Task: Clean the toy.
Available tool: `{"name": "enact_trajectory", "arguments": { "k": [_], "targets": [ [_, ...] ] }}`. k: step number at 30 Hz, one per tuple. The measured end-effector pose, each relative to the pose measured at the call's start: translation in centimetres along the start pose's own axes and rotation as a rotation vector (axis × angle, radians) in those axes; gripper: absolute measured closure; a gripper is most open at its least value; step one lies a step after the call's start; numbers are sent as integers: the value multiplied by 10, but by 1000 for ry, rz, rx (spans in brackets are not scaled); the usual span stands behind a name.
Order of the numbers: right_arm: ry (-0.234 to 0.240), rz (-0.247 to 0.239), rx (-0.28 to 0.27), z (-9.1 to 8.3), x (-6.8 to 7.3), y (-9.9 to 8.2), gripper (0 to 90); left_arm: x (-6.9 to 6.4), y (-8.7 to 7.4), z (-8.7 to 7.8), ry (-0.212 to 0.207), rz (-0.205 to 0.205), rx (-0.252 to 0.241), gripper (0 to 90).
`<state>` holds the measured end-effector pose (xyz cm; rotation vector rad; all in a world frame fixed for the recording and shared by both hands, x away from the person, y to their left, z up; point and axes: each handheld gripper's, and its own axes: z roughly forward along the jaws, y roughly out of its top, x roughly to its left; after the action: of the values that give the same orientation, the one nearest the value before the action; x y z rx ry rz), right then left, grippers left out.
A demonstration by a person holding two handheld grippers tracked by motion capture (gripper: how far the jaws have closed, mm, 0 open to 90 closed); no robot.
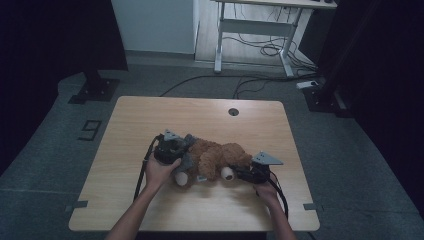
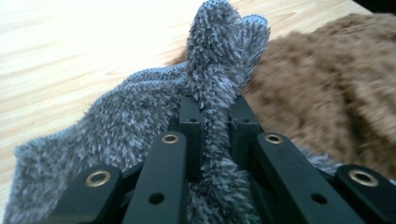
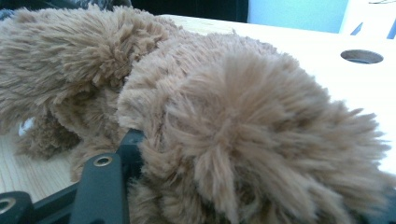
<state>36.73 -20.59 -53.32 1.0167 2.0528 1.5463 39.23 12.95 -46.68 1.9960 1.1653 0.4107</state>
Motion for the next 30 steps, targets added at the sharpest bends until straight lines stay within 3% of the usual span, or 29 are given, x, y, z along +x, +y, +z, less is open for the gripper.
{"name": "enact_trajectory", "arguments": {
  "k": [7,14,18,20,22,24,25,30],
  "targets": [
    [3,7,6,-1,1,1,368,11,-12,-1,0,-31,18,786],
    [-75,17,33,-1,7,5,159,12,-25,-3,-44,-85,-21,787],
    [-92,80,81,1,4,8,63,16,-30,-3,-88,-125,-30,786],
    [-77,163,126,4,0,7,33,18,-31,-3,-105,-143,-37,787],
    [-50,189,121,5,-2,5,94,20,-32,-3,-138,-169,-51,788],
    [-32,179,115,5,-1,5,177,22,-32,-2,-175,-199,-62,790],
    [-31,168,104,5,0,5,260,23,-32,-1,-189,-210,-68,791],
    [-83,84,25,8,10,9,418,27,-26,-1,-257,-253,-98,792]
  ]
}}
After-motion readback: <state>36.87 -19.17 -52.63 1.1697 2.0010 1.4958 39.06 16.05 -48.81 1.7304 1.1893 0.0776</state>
